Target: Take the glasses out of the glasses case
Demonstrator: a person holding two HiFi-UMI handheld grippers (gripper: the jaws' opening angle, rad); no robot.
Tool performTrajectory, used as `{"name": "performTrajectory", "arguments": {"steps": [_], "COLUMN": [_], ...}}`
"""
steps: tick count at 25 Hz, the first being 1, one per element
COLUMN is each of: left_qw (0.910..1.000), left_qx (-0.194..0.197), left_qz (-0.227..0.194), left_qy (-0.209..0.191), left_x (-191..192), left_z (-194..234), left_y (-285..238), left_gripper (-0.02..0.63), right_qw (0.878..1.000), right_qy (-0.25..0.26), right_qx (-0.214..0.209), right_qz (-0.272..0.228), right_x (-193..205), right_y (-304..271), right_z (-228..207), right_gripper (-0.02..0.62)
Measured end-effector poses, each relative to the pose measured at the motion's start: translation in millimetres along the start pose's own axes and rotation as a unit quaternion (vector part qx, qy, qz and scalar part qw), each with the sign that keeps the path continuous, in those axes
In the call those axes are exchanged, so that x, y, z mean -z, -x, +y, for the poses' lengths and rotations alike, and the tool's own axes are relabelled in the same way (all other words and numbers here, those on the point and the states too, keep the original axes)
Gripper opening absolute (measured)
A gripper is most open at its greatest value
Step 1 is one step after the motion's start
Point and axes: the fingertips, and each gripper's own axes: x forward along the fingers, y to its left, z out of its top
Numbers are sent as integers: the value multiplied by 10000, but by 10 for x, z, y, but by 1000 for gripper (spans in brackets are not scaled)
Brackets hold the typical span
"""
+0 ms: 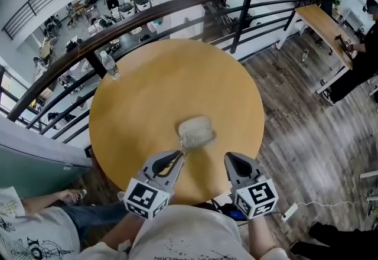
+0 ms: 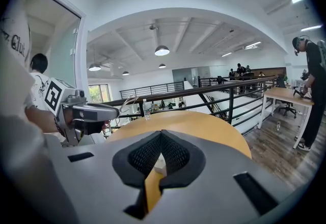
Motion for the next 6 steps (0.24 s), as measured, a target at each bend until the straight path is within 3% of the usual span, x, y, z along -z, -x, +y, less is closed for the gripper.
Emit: {"name": "performTrajectory", "arguments": {"steps": [6], "left_qw": [10000], "left_qx": [-13], "left_qz": [-9], "left_qy": [0], "left_x": [-10], "left_z": [-18], "left_y": [-7], "left_gripper": [49], "right_qw": [10000], "right_qy": [-15], "right_qx": [20], "right_qz": [27], "right_x": [45], "right_y": [37], "right_z": [-20], "right_gripper": [25]}}
